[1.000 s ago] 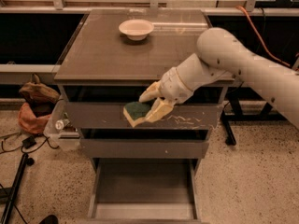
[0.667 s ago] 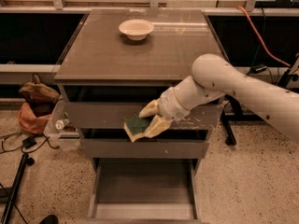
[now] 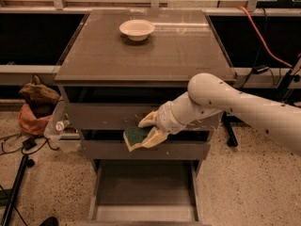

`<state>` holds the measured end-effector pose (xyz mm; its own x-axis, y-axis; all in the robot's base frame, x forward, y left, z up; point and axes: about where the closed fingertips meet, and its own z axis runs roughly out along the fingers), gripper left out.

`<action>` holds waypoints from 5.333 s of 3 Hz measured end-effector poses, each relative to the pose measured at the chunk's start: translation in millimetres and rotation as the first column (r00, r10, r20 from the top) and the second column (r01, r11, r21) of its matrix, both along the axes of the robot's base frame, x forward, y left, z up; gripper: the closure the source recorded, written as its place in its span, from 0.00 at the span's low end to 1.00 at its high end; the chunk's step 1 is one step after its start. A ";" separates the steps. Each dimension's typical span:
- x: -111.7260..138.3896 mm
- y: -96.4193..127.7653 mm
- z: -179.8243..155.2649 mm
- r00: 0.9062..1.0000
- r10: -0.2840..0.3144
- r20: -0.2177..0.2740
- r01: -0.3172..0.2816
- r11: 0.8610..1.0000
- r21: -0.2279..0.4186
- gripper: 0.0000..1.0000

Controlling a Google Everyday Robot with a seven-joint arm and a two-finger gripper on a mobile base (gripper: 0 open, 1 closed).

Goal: Place sponge into bottom drawer

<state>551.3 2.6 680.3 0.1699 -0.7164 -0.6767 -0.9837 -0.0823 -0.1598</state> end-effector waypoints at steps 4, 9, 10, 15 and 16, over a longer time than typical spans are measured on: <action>-5.3 42.4 -163.6 0.978 -0.195 -0.073 0.194 0.981 -0.018 1.00; -42.0 83.8 -337.2 0.920 -0.361 -0.151 0.377 0.922 0.092 1.00; -42.0 83.9 -337.2 0.920 -0.361 -0.151 0.377 0.922 0.092 1.00; -49.7 30.8 -508.9 0.802 -0.535 -0.267 0.546 0.837 -0.034 1.00; -41.3 31.5 -538.6 0.784 -0.546 -0.295 0.556 0.829 -0.057 1.00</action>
Offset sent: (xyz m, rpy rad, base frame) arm -0.0115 0.0410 -0.2180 -0.0199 0.1425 -0.1874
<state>510.0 34.1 141.8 -0.4512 -0.6060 -0.6551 -0.8614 0.4877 0.1422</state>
